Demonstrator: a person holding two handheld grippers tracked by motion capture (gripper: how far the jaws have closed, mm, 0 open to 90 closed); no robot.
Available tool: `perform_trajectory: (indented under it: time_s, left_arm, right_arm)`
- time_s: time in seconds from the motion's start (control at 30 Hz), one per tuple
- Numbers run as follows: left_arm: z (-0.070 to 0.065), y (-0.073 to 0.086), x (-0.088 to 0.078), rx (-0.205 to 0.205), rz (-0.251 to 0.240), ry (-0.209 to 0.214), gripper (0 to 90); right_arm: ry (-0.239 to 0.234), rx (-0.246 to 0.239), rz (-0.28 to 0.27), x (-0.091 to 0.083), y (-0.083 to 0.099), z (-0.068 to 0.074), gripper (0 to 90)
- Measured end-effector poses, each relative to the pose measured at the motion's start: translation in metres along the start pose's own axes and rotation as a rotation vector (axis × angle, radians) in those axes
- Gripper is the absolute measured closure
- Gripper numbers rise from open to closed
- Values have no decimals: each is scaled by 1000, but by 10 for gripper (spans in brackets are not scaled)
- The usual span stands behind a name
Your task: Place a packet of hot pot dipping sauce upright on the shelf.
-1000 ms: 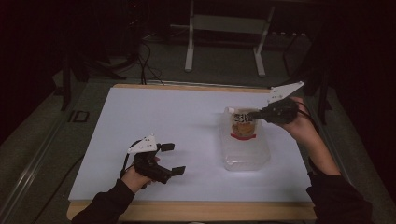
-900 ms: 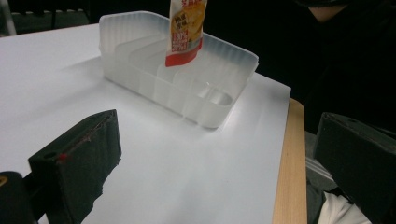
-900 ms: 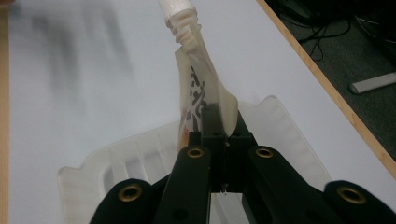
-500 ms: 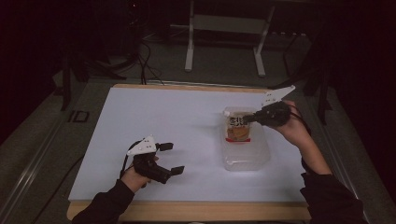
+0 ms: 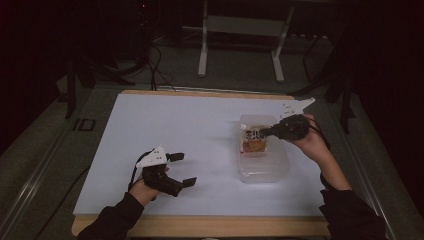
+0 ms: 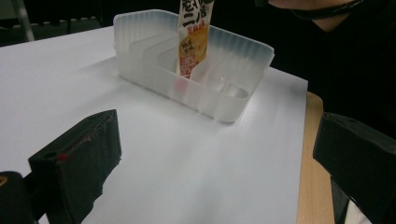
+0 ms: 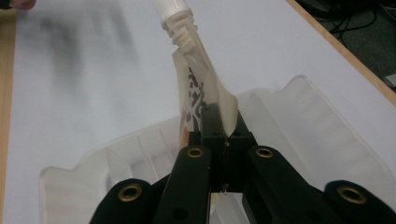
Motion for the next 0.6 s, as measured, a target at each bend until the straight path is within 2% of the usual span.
perform_trajectory:
  time_s: [0.13,0.23,0.37,0.6]
  left_arm:
    - [2,1,0,-25,1,14,15]
    - [1,1,1,-7,7,10,15]
    - [0,1,2,-2,10,9,15]
    - [2,1,2,-18,7,16,15]
  right_arm:
    - [-5,12,-3,4,8,0,900]
    - [-2,10,-6,5,10,1,900]
    - [-2,24,-23,4,14,-1,900]
    - [16,55,-10,1,20,-3,877]
Point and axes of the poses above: each handheld gripper's, and its own axes: x roughly forward along the jaws, y roughly out of its underside, z roughly to its left, the point moved 2 cm from there along x, roughly forward along the jaws, and after that the axes turned 9 degrees about -y, right-handed, at the moved point
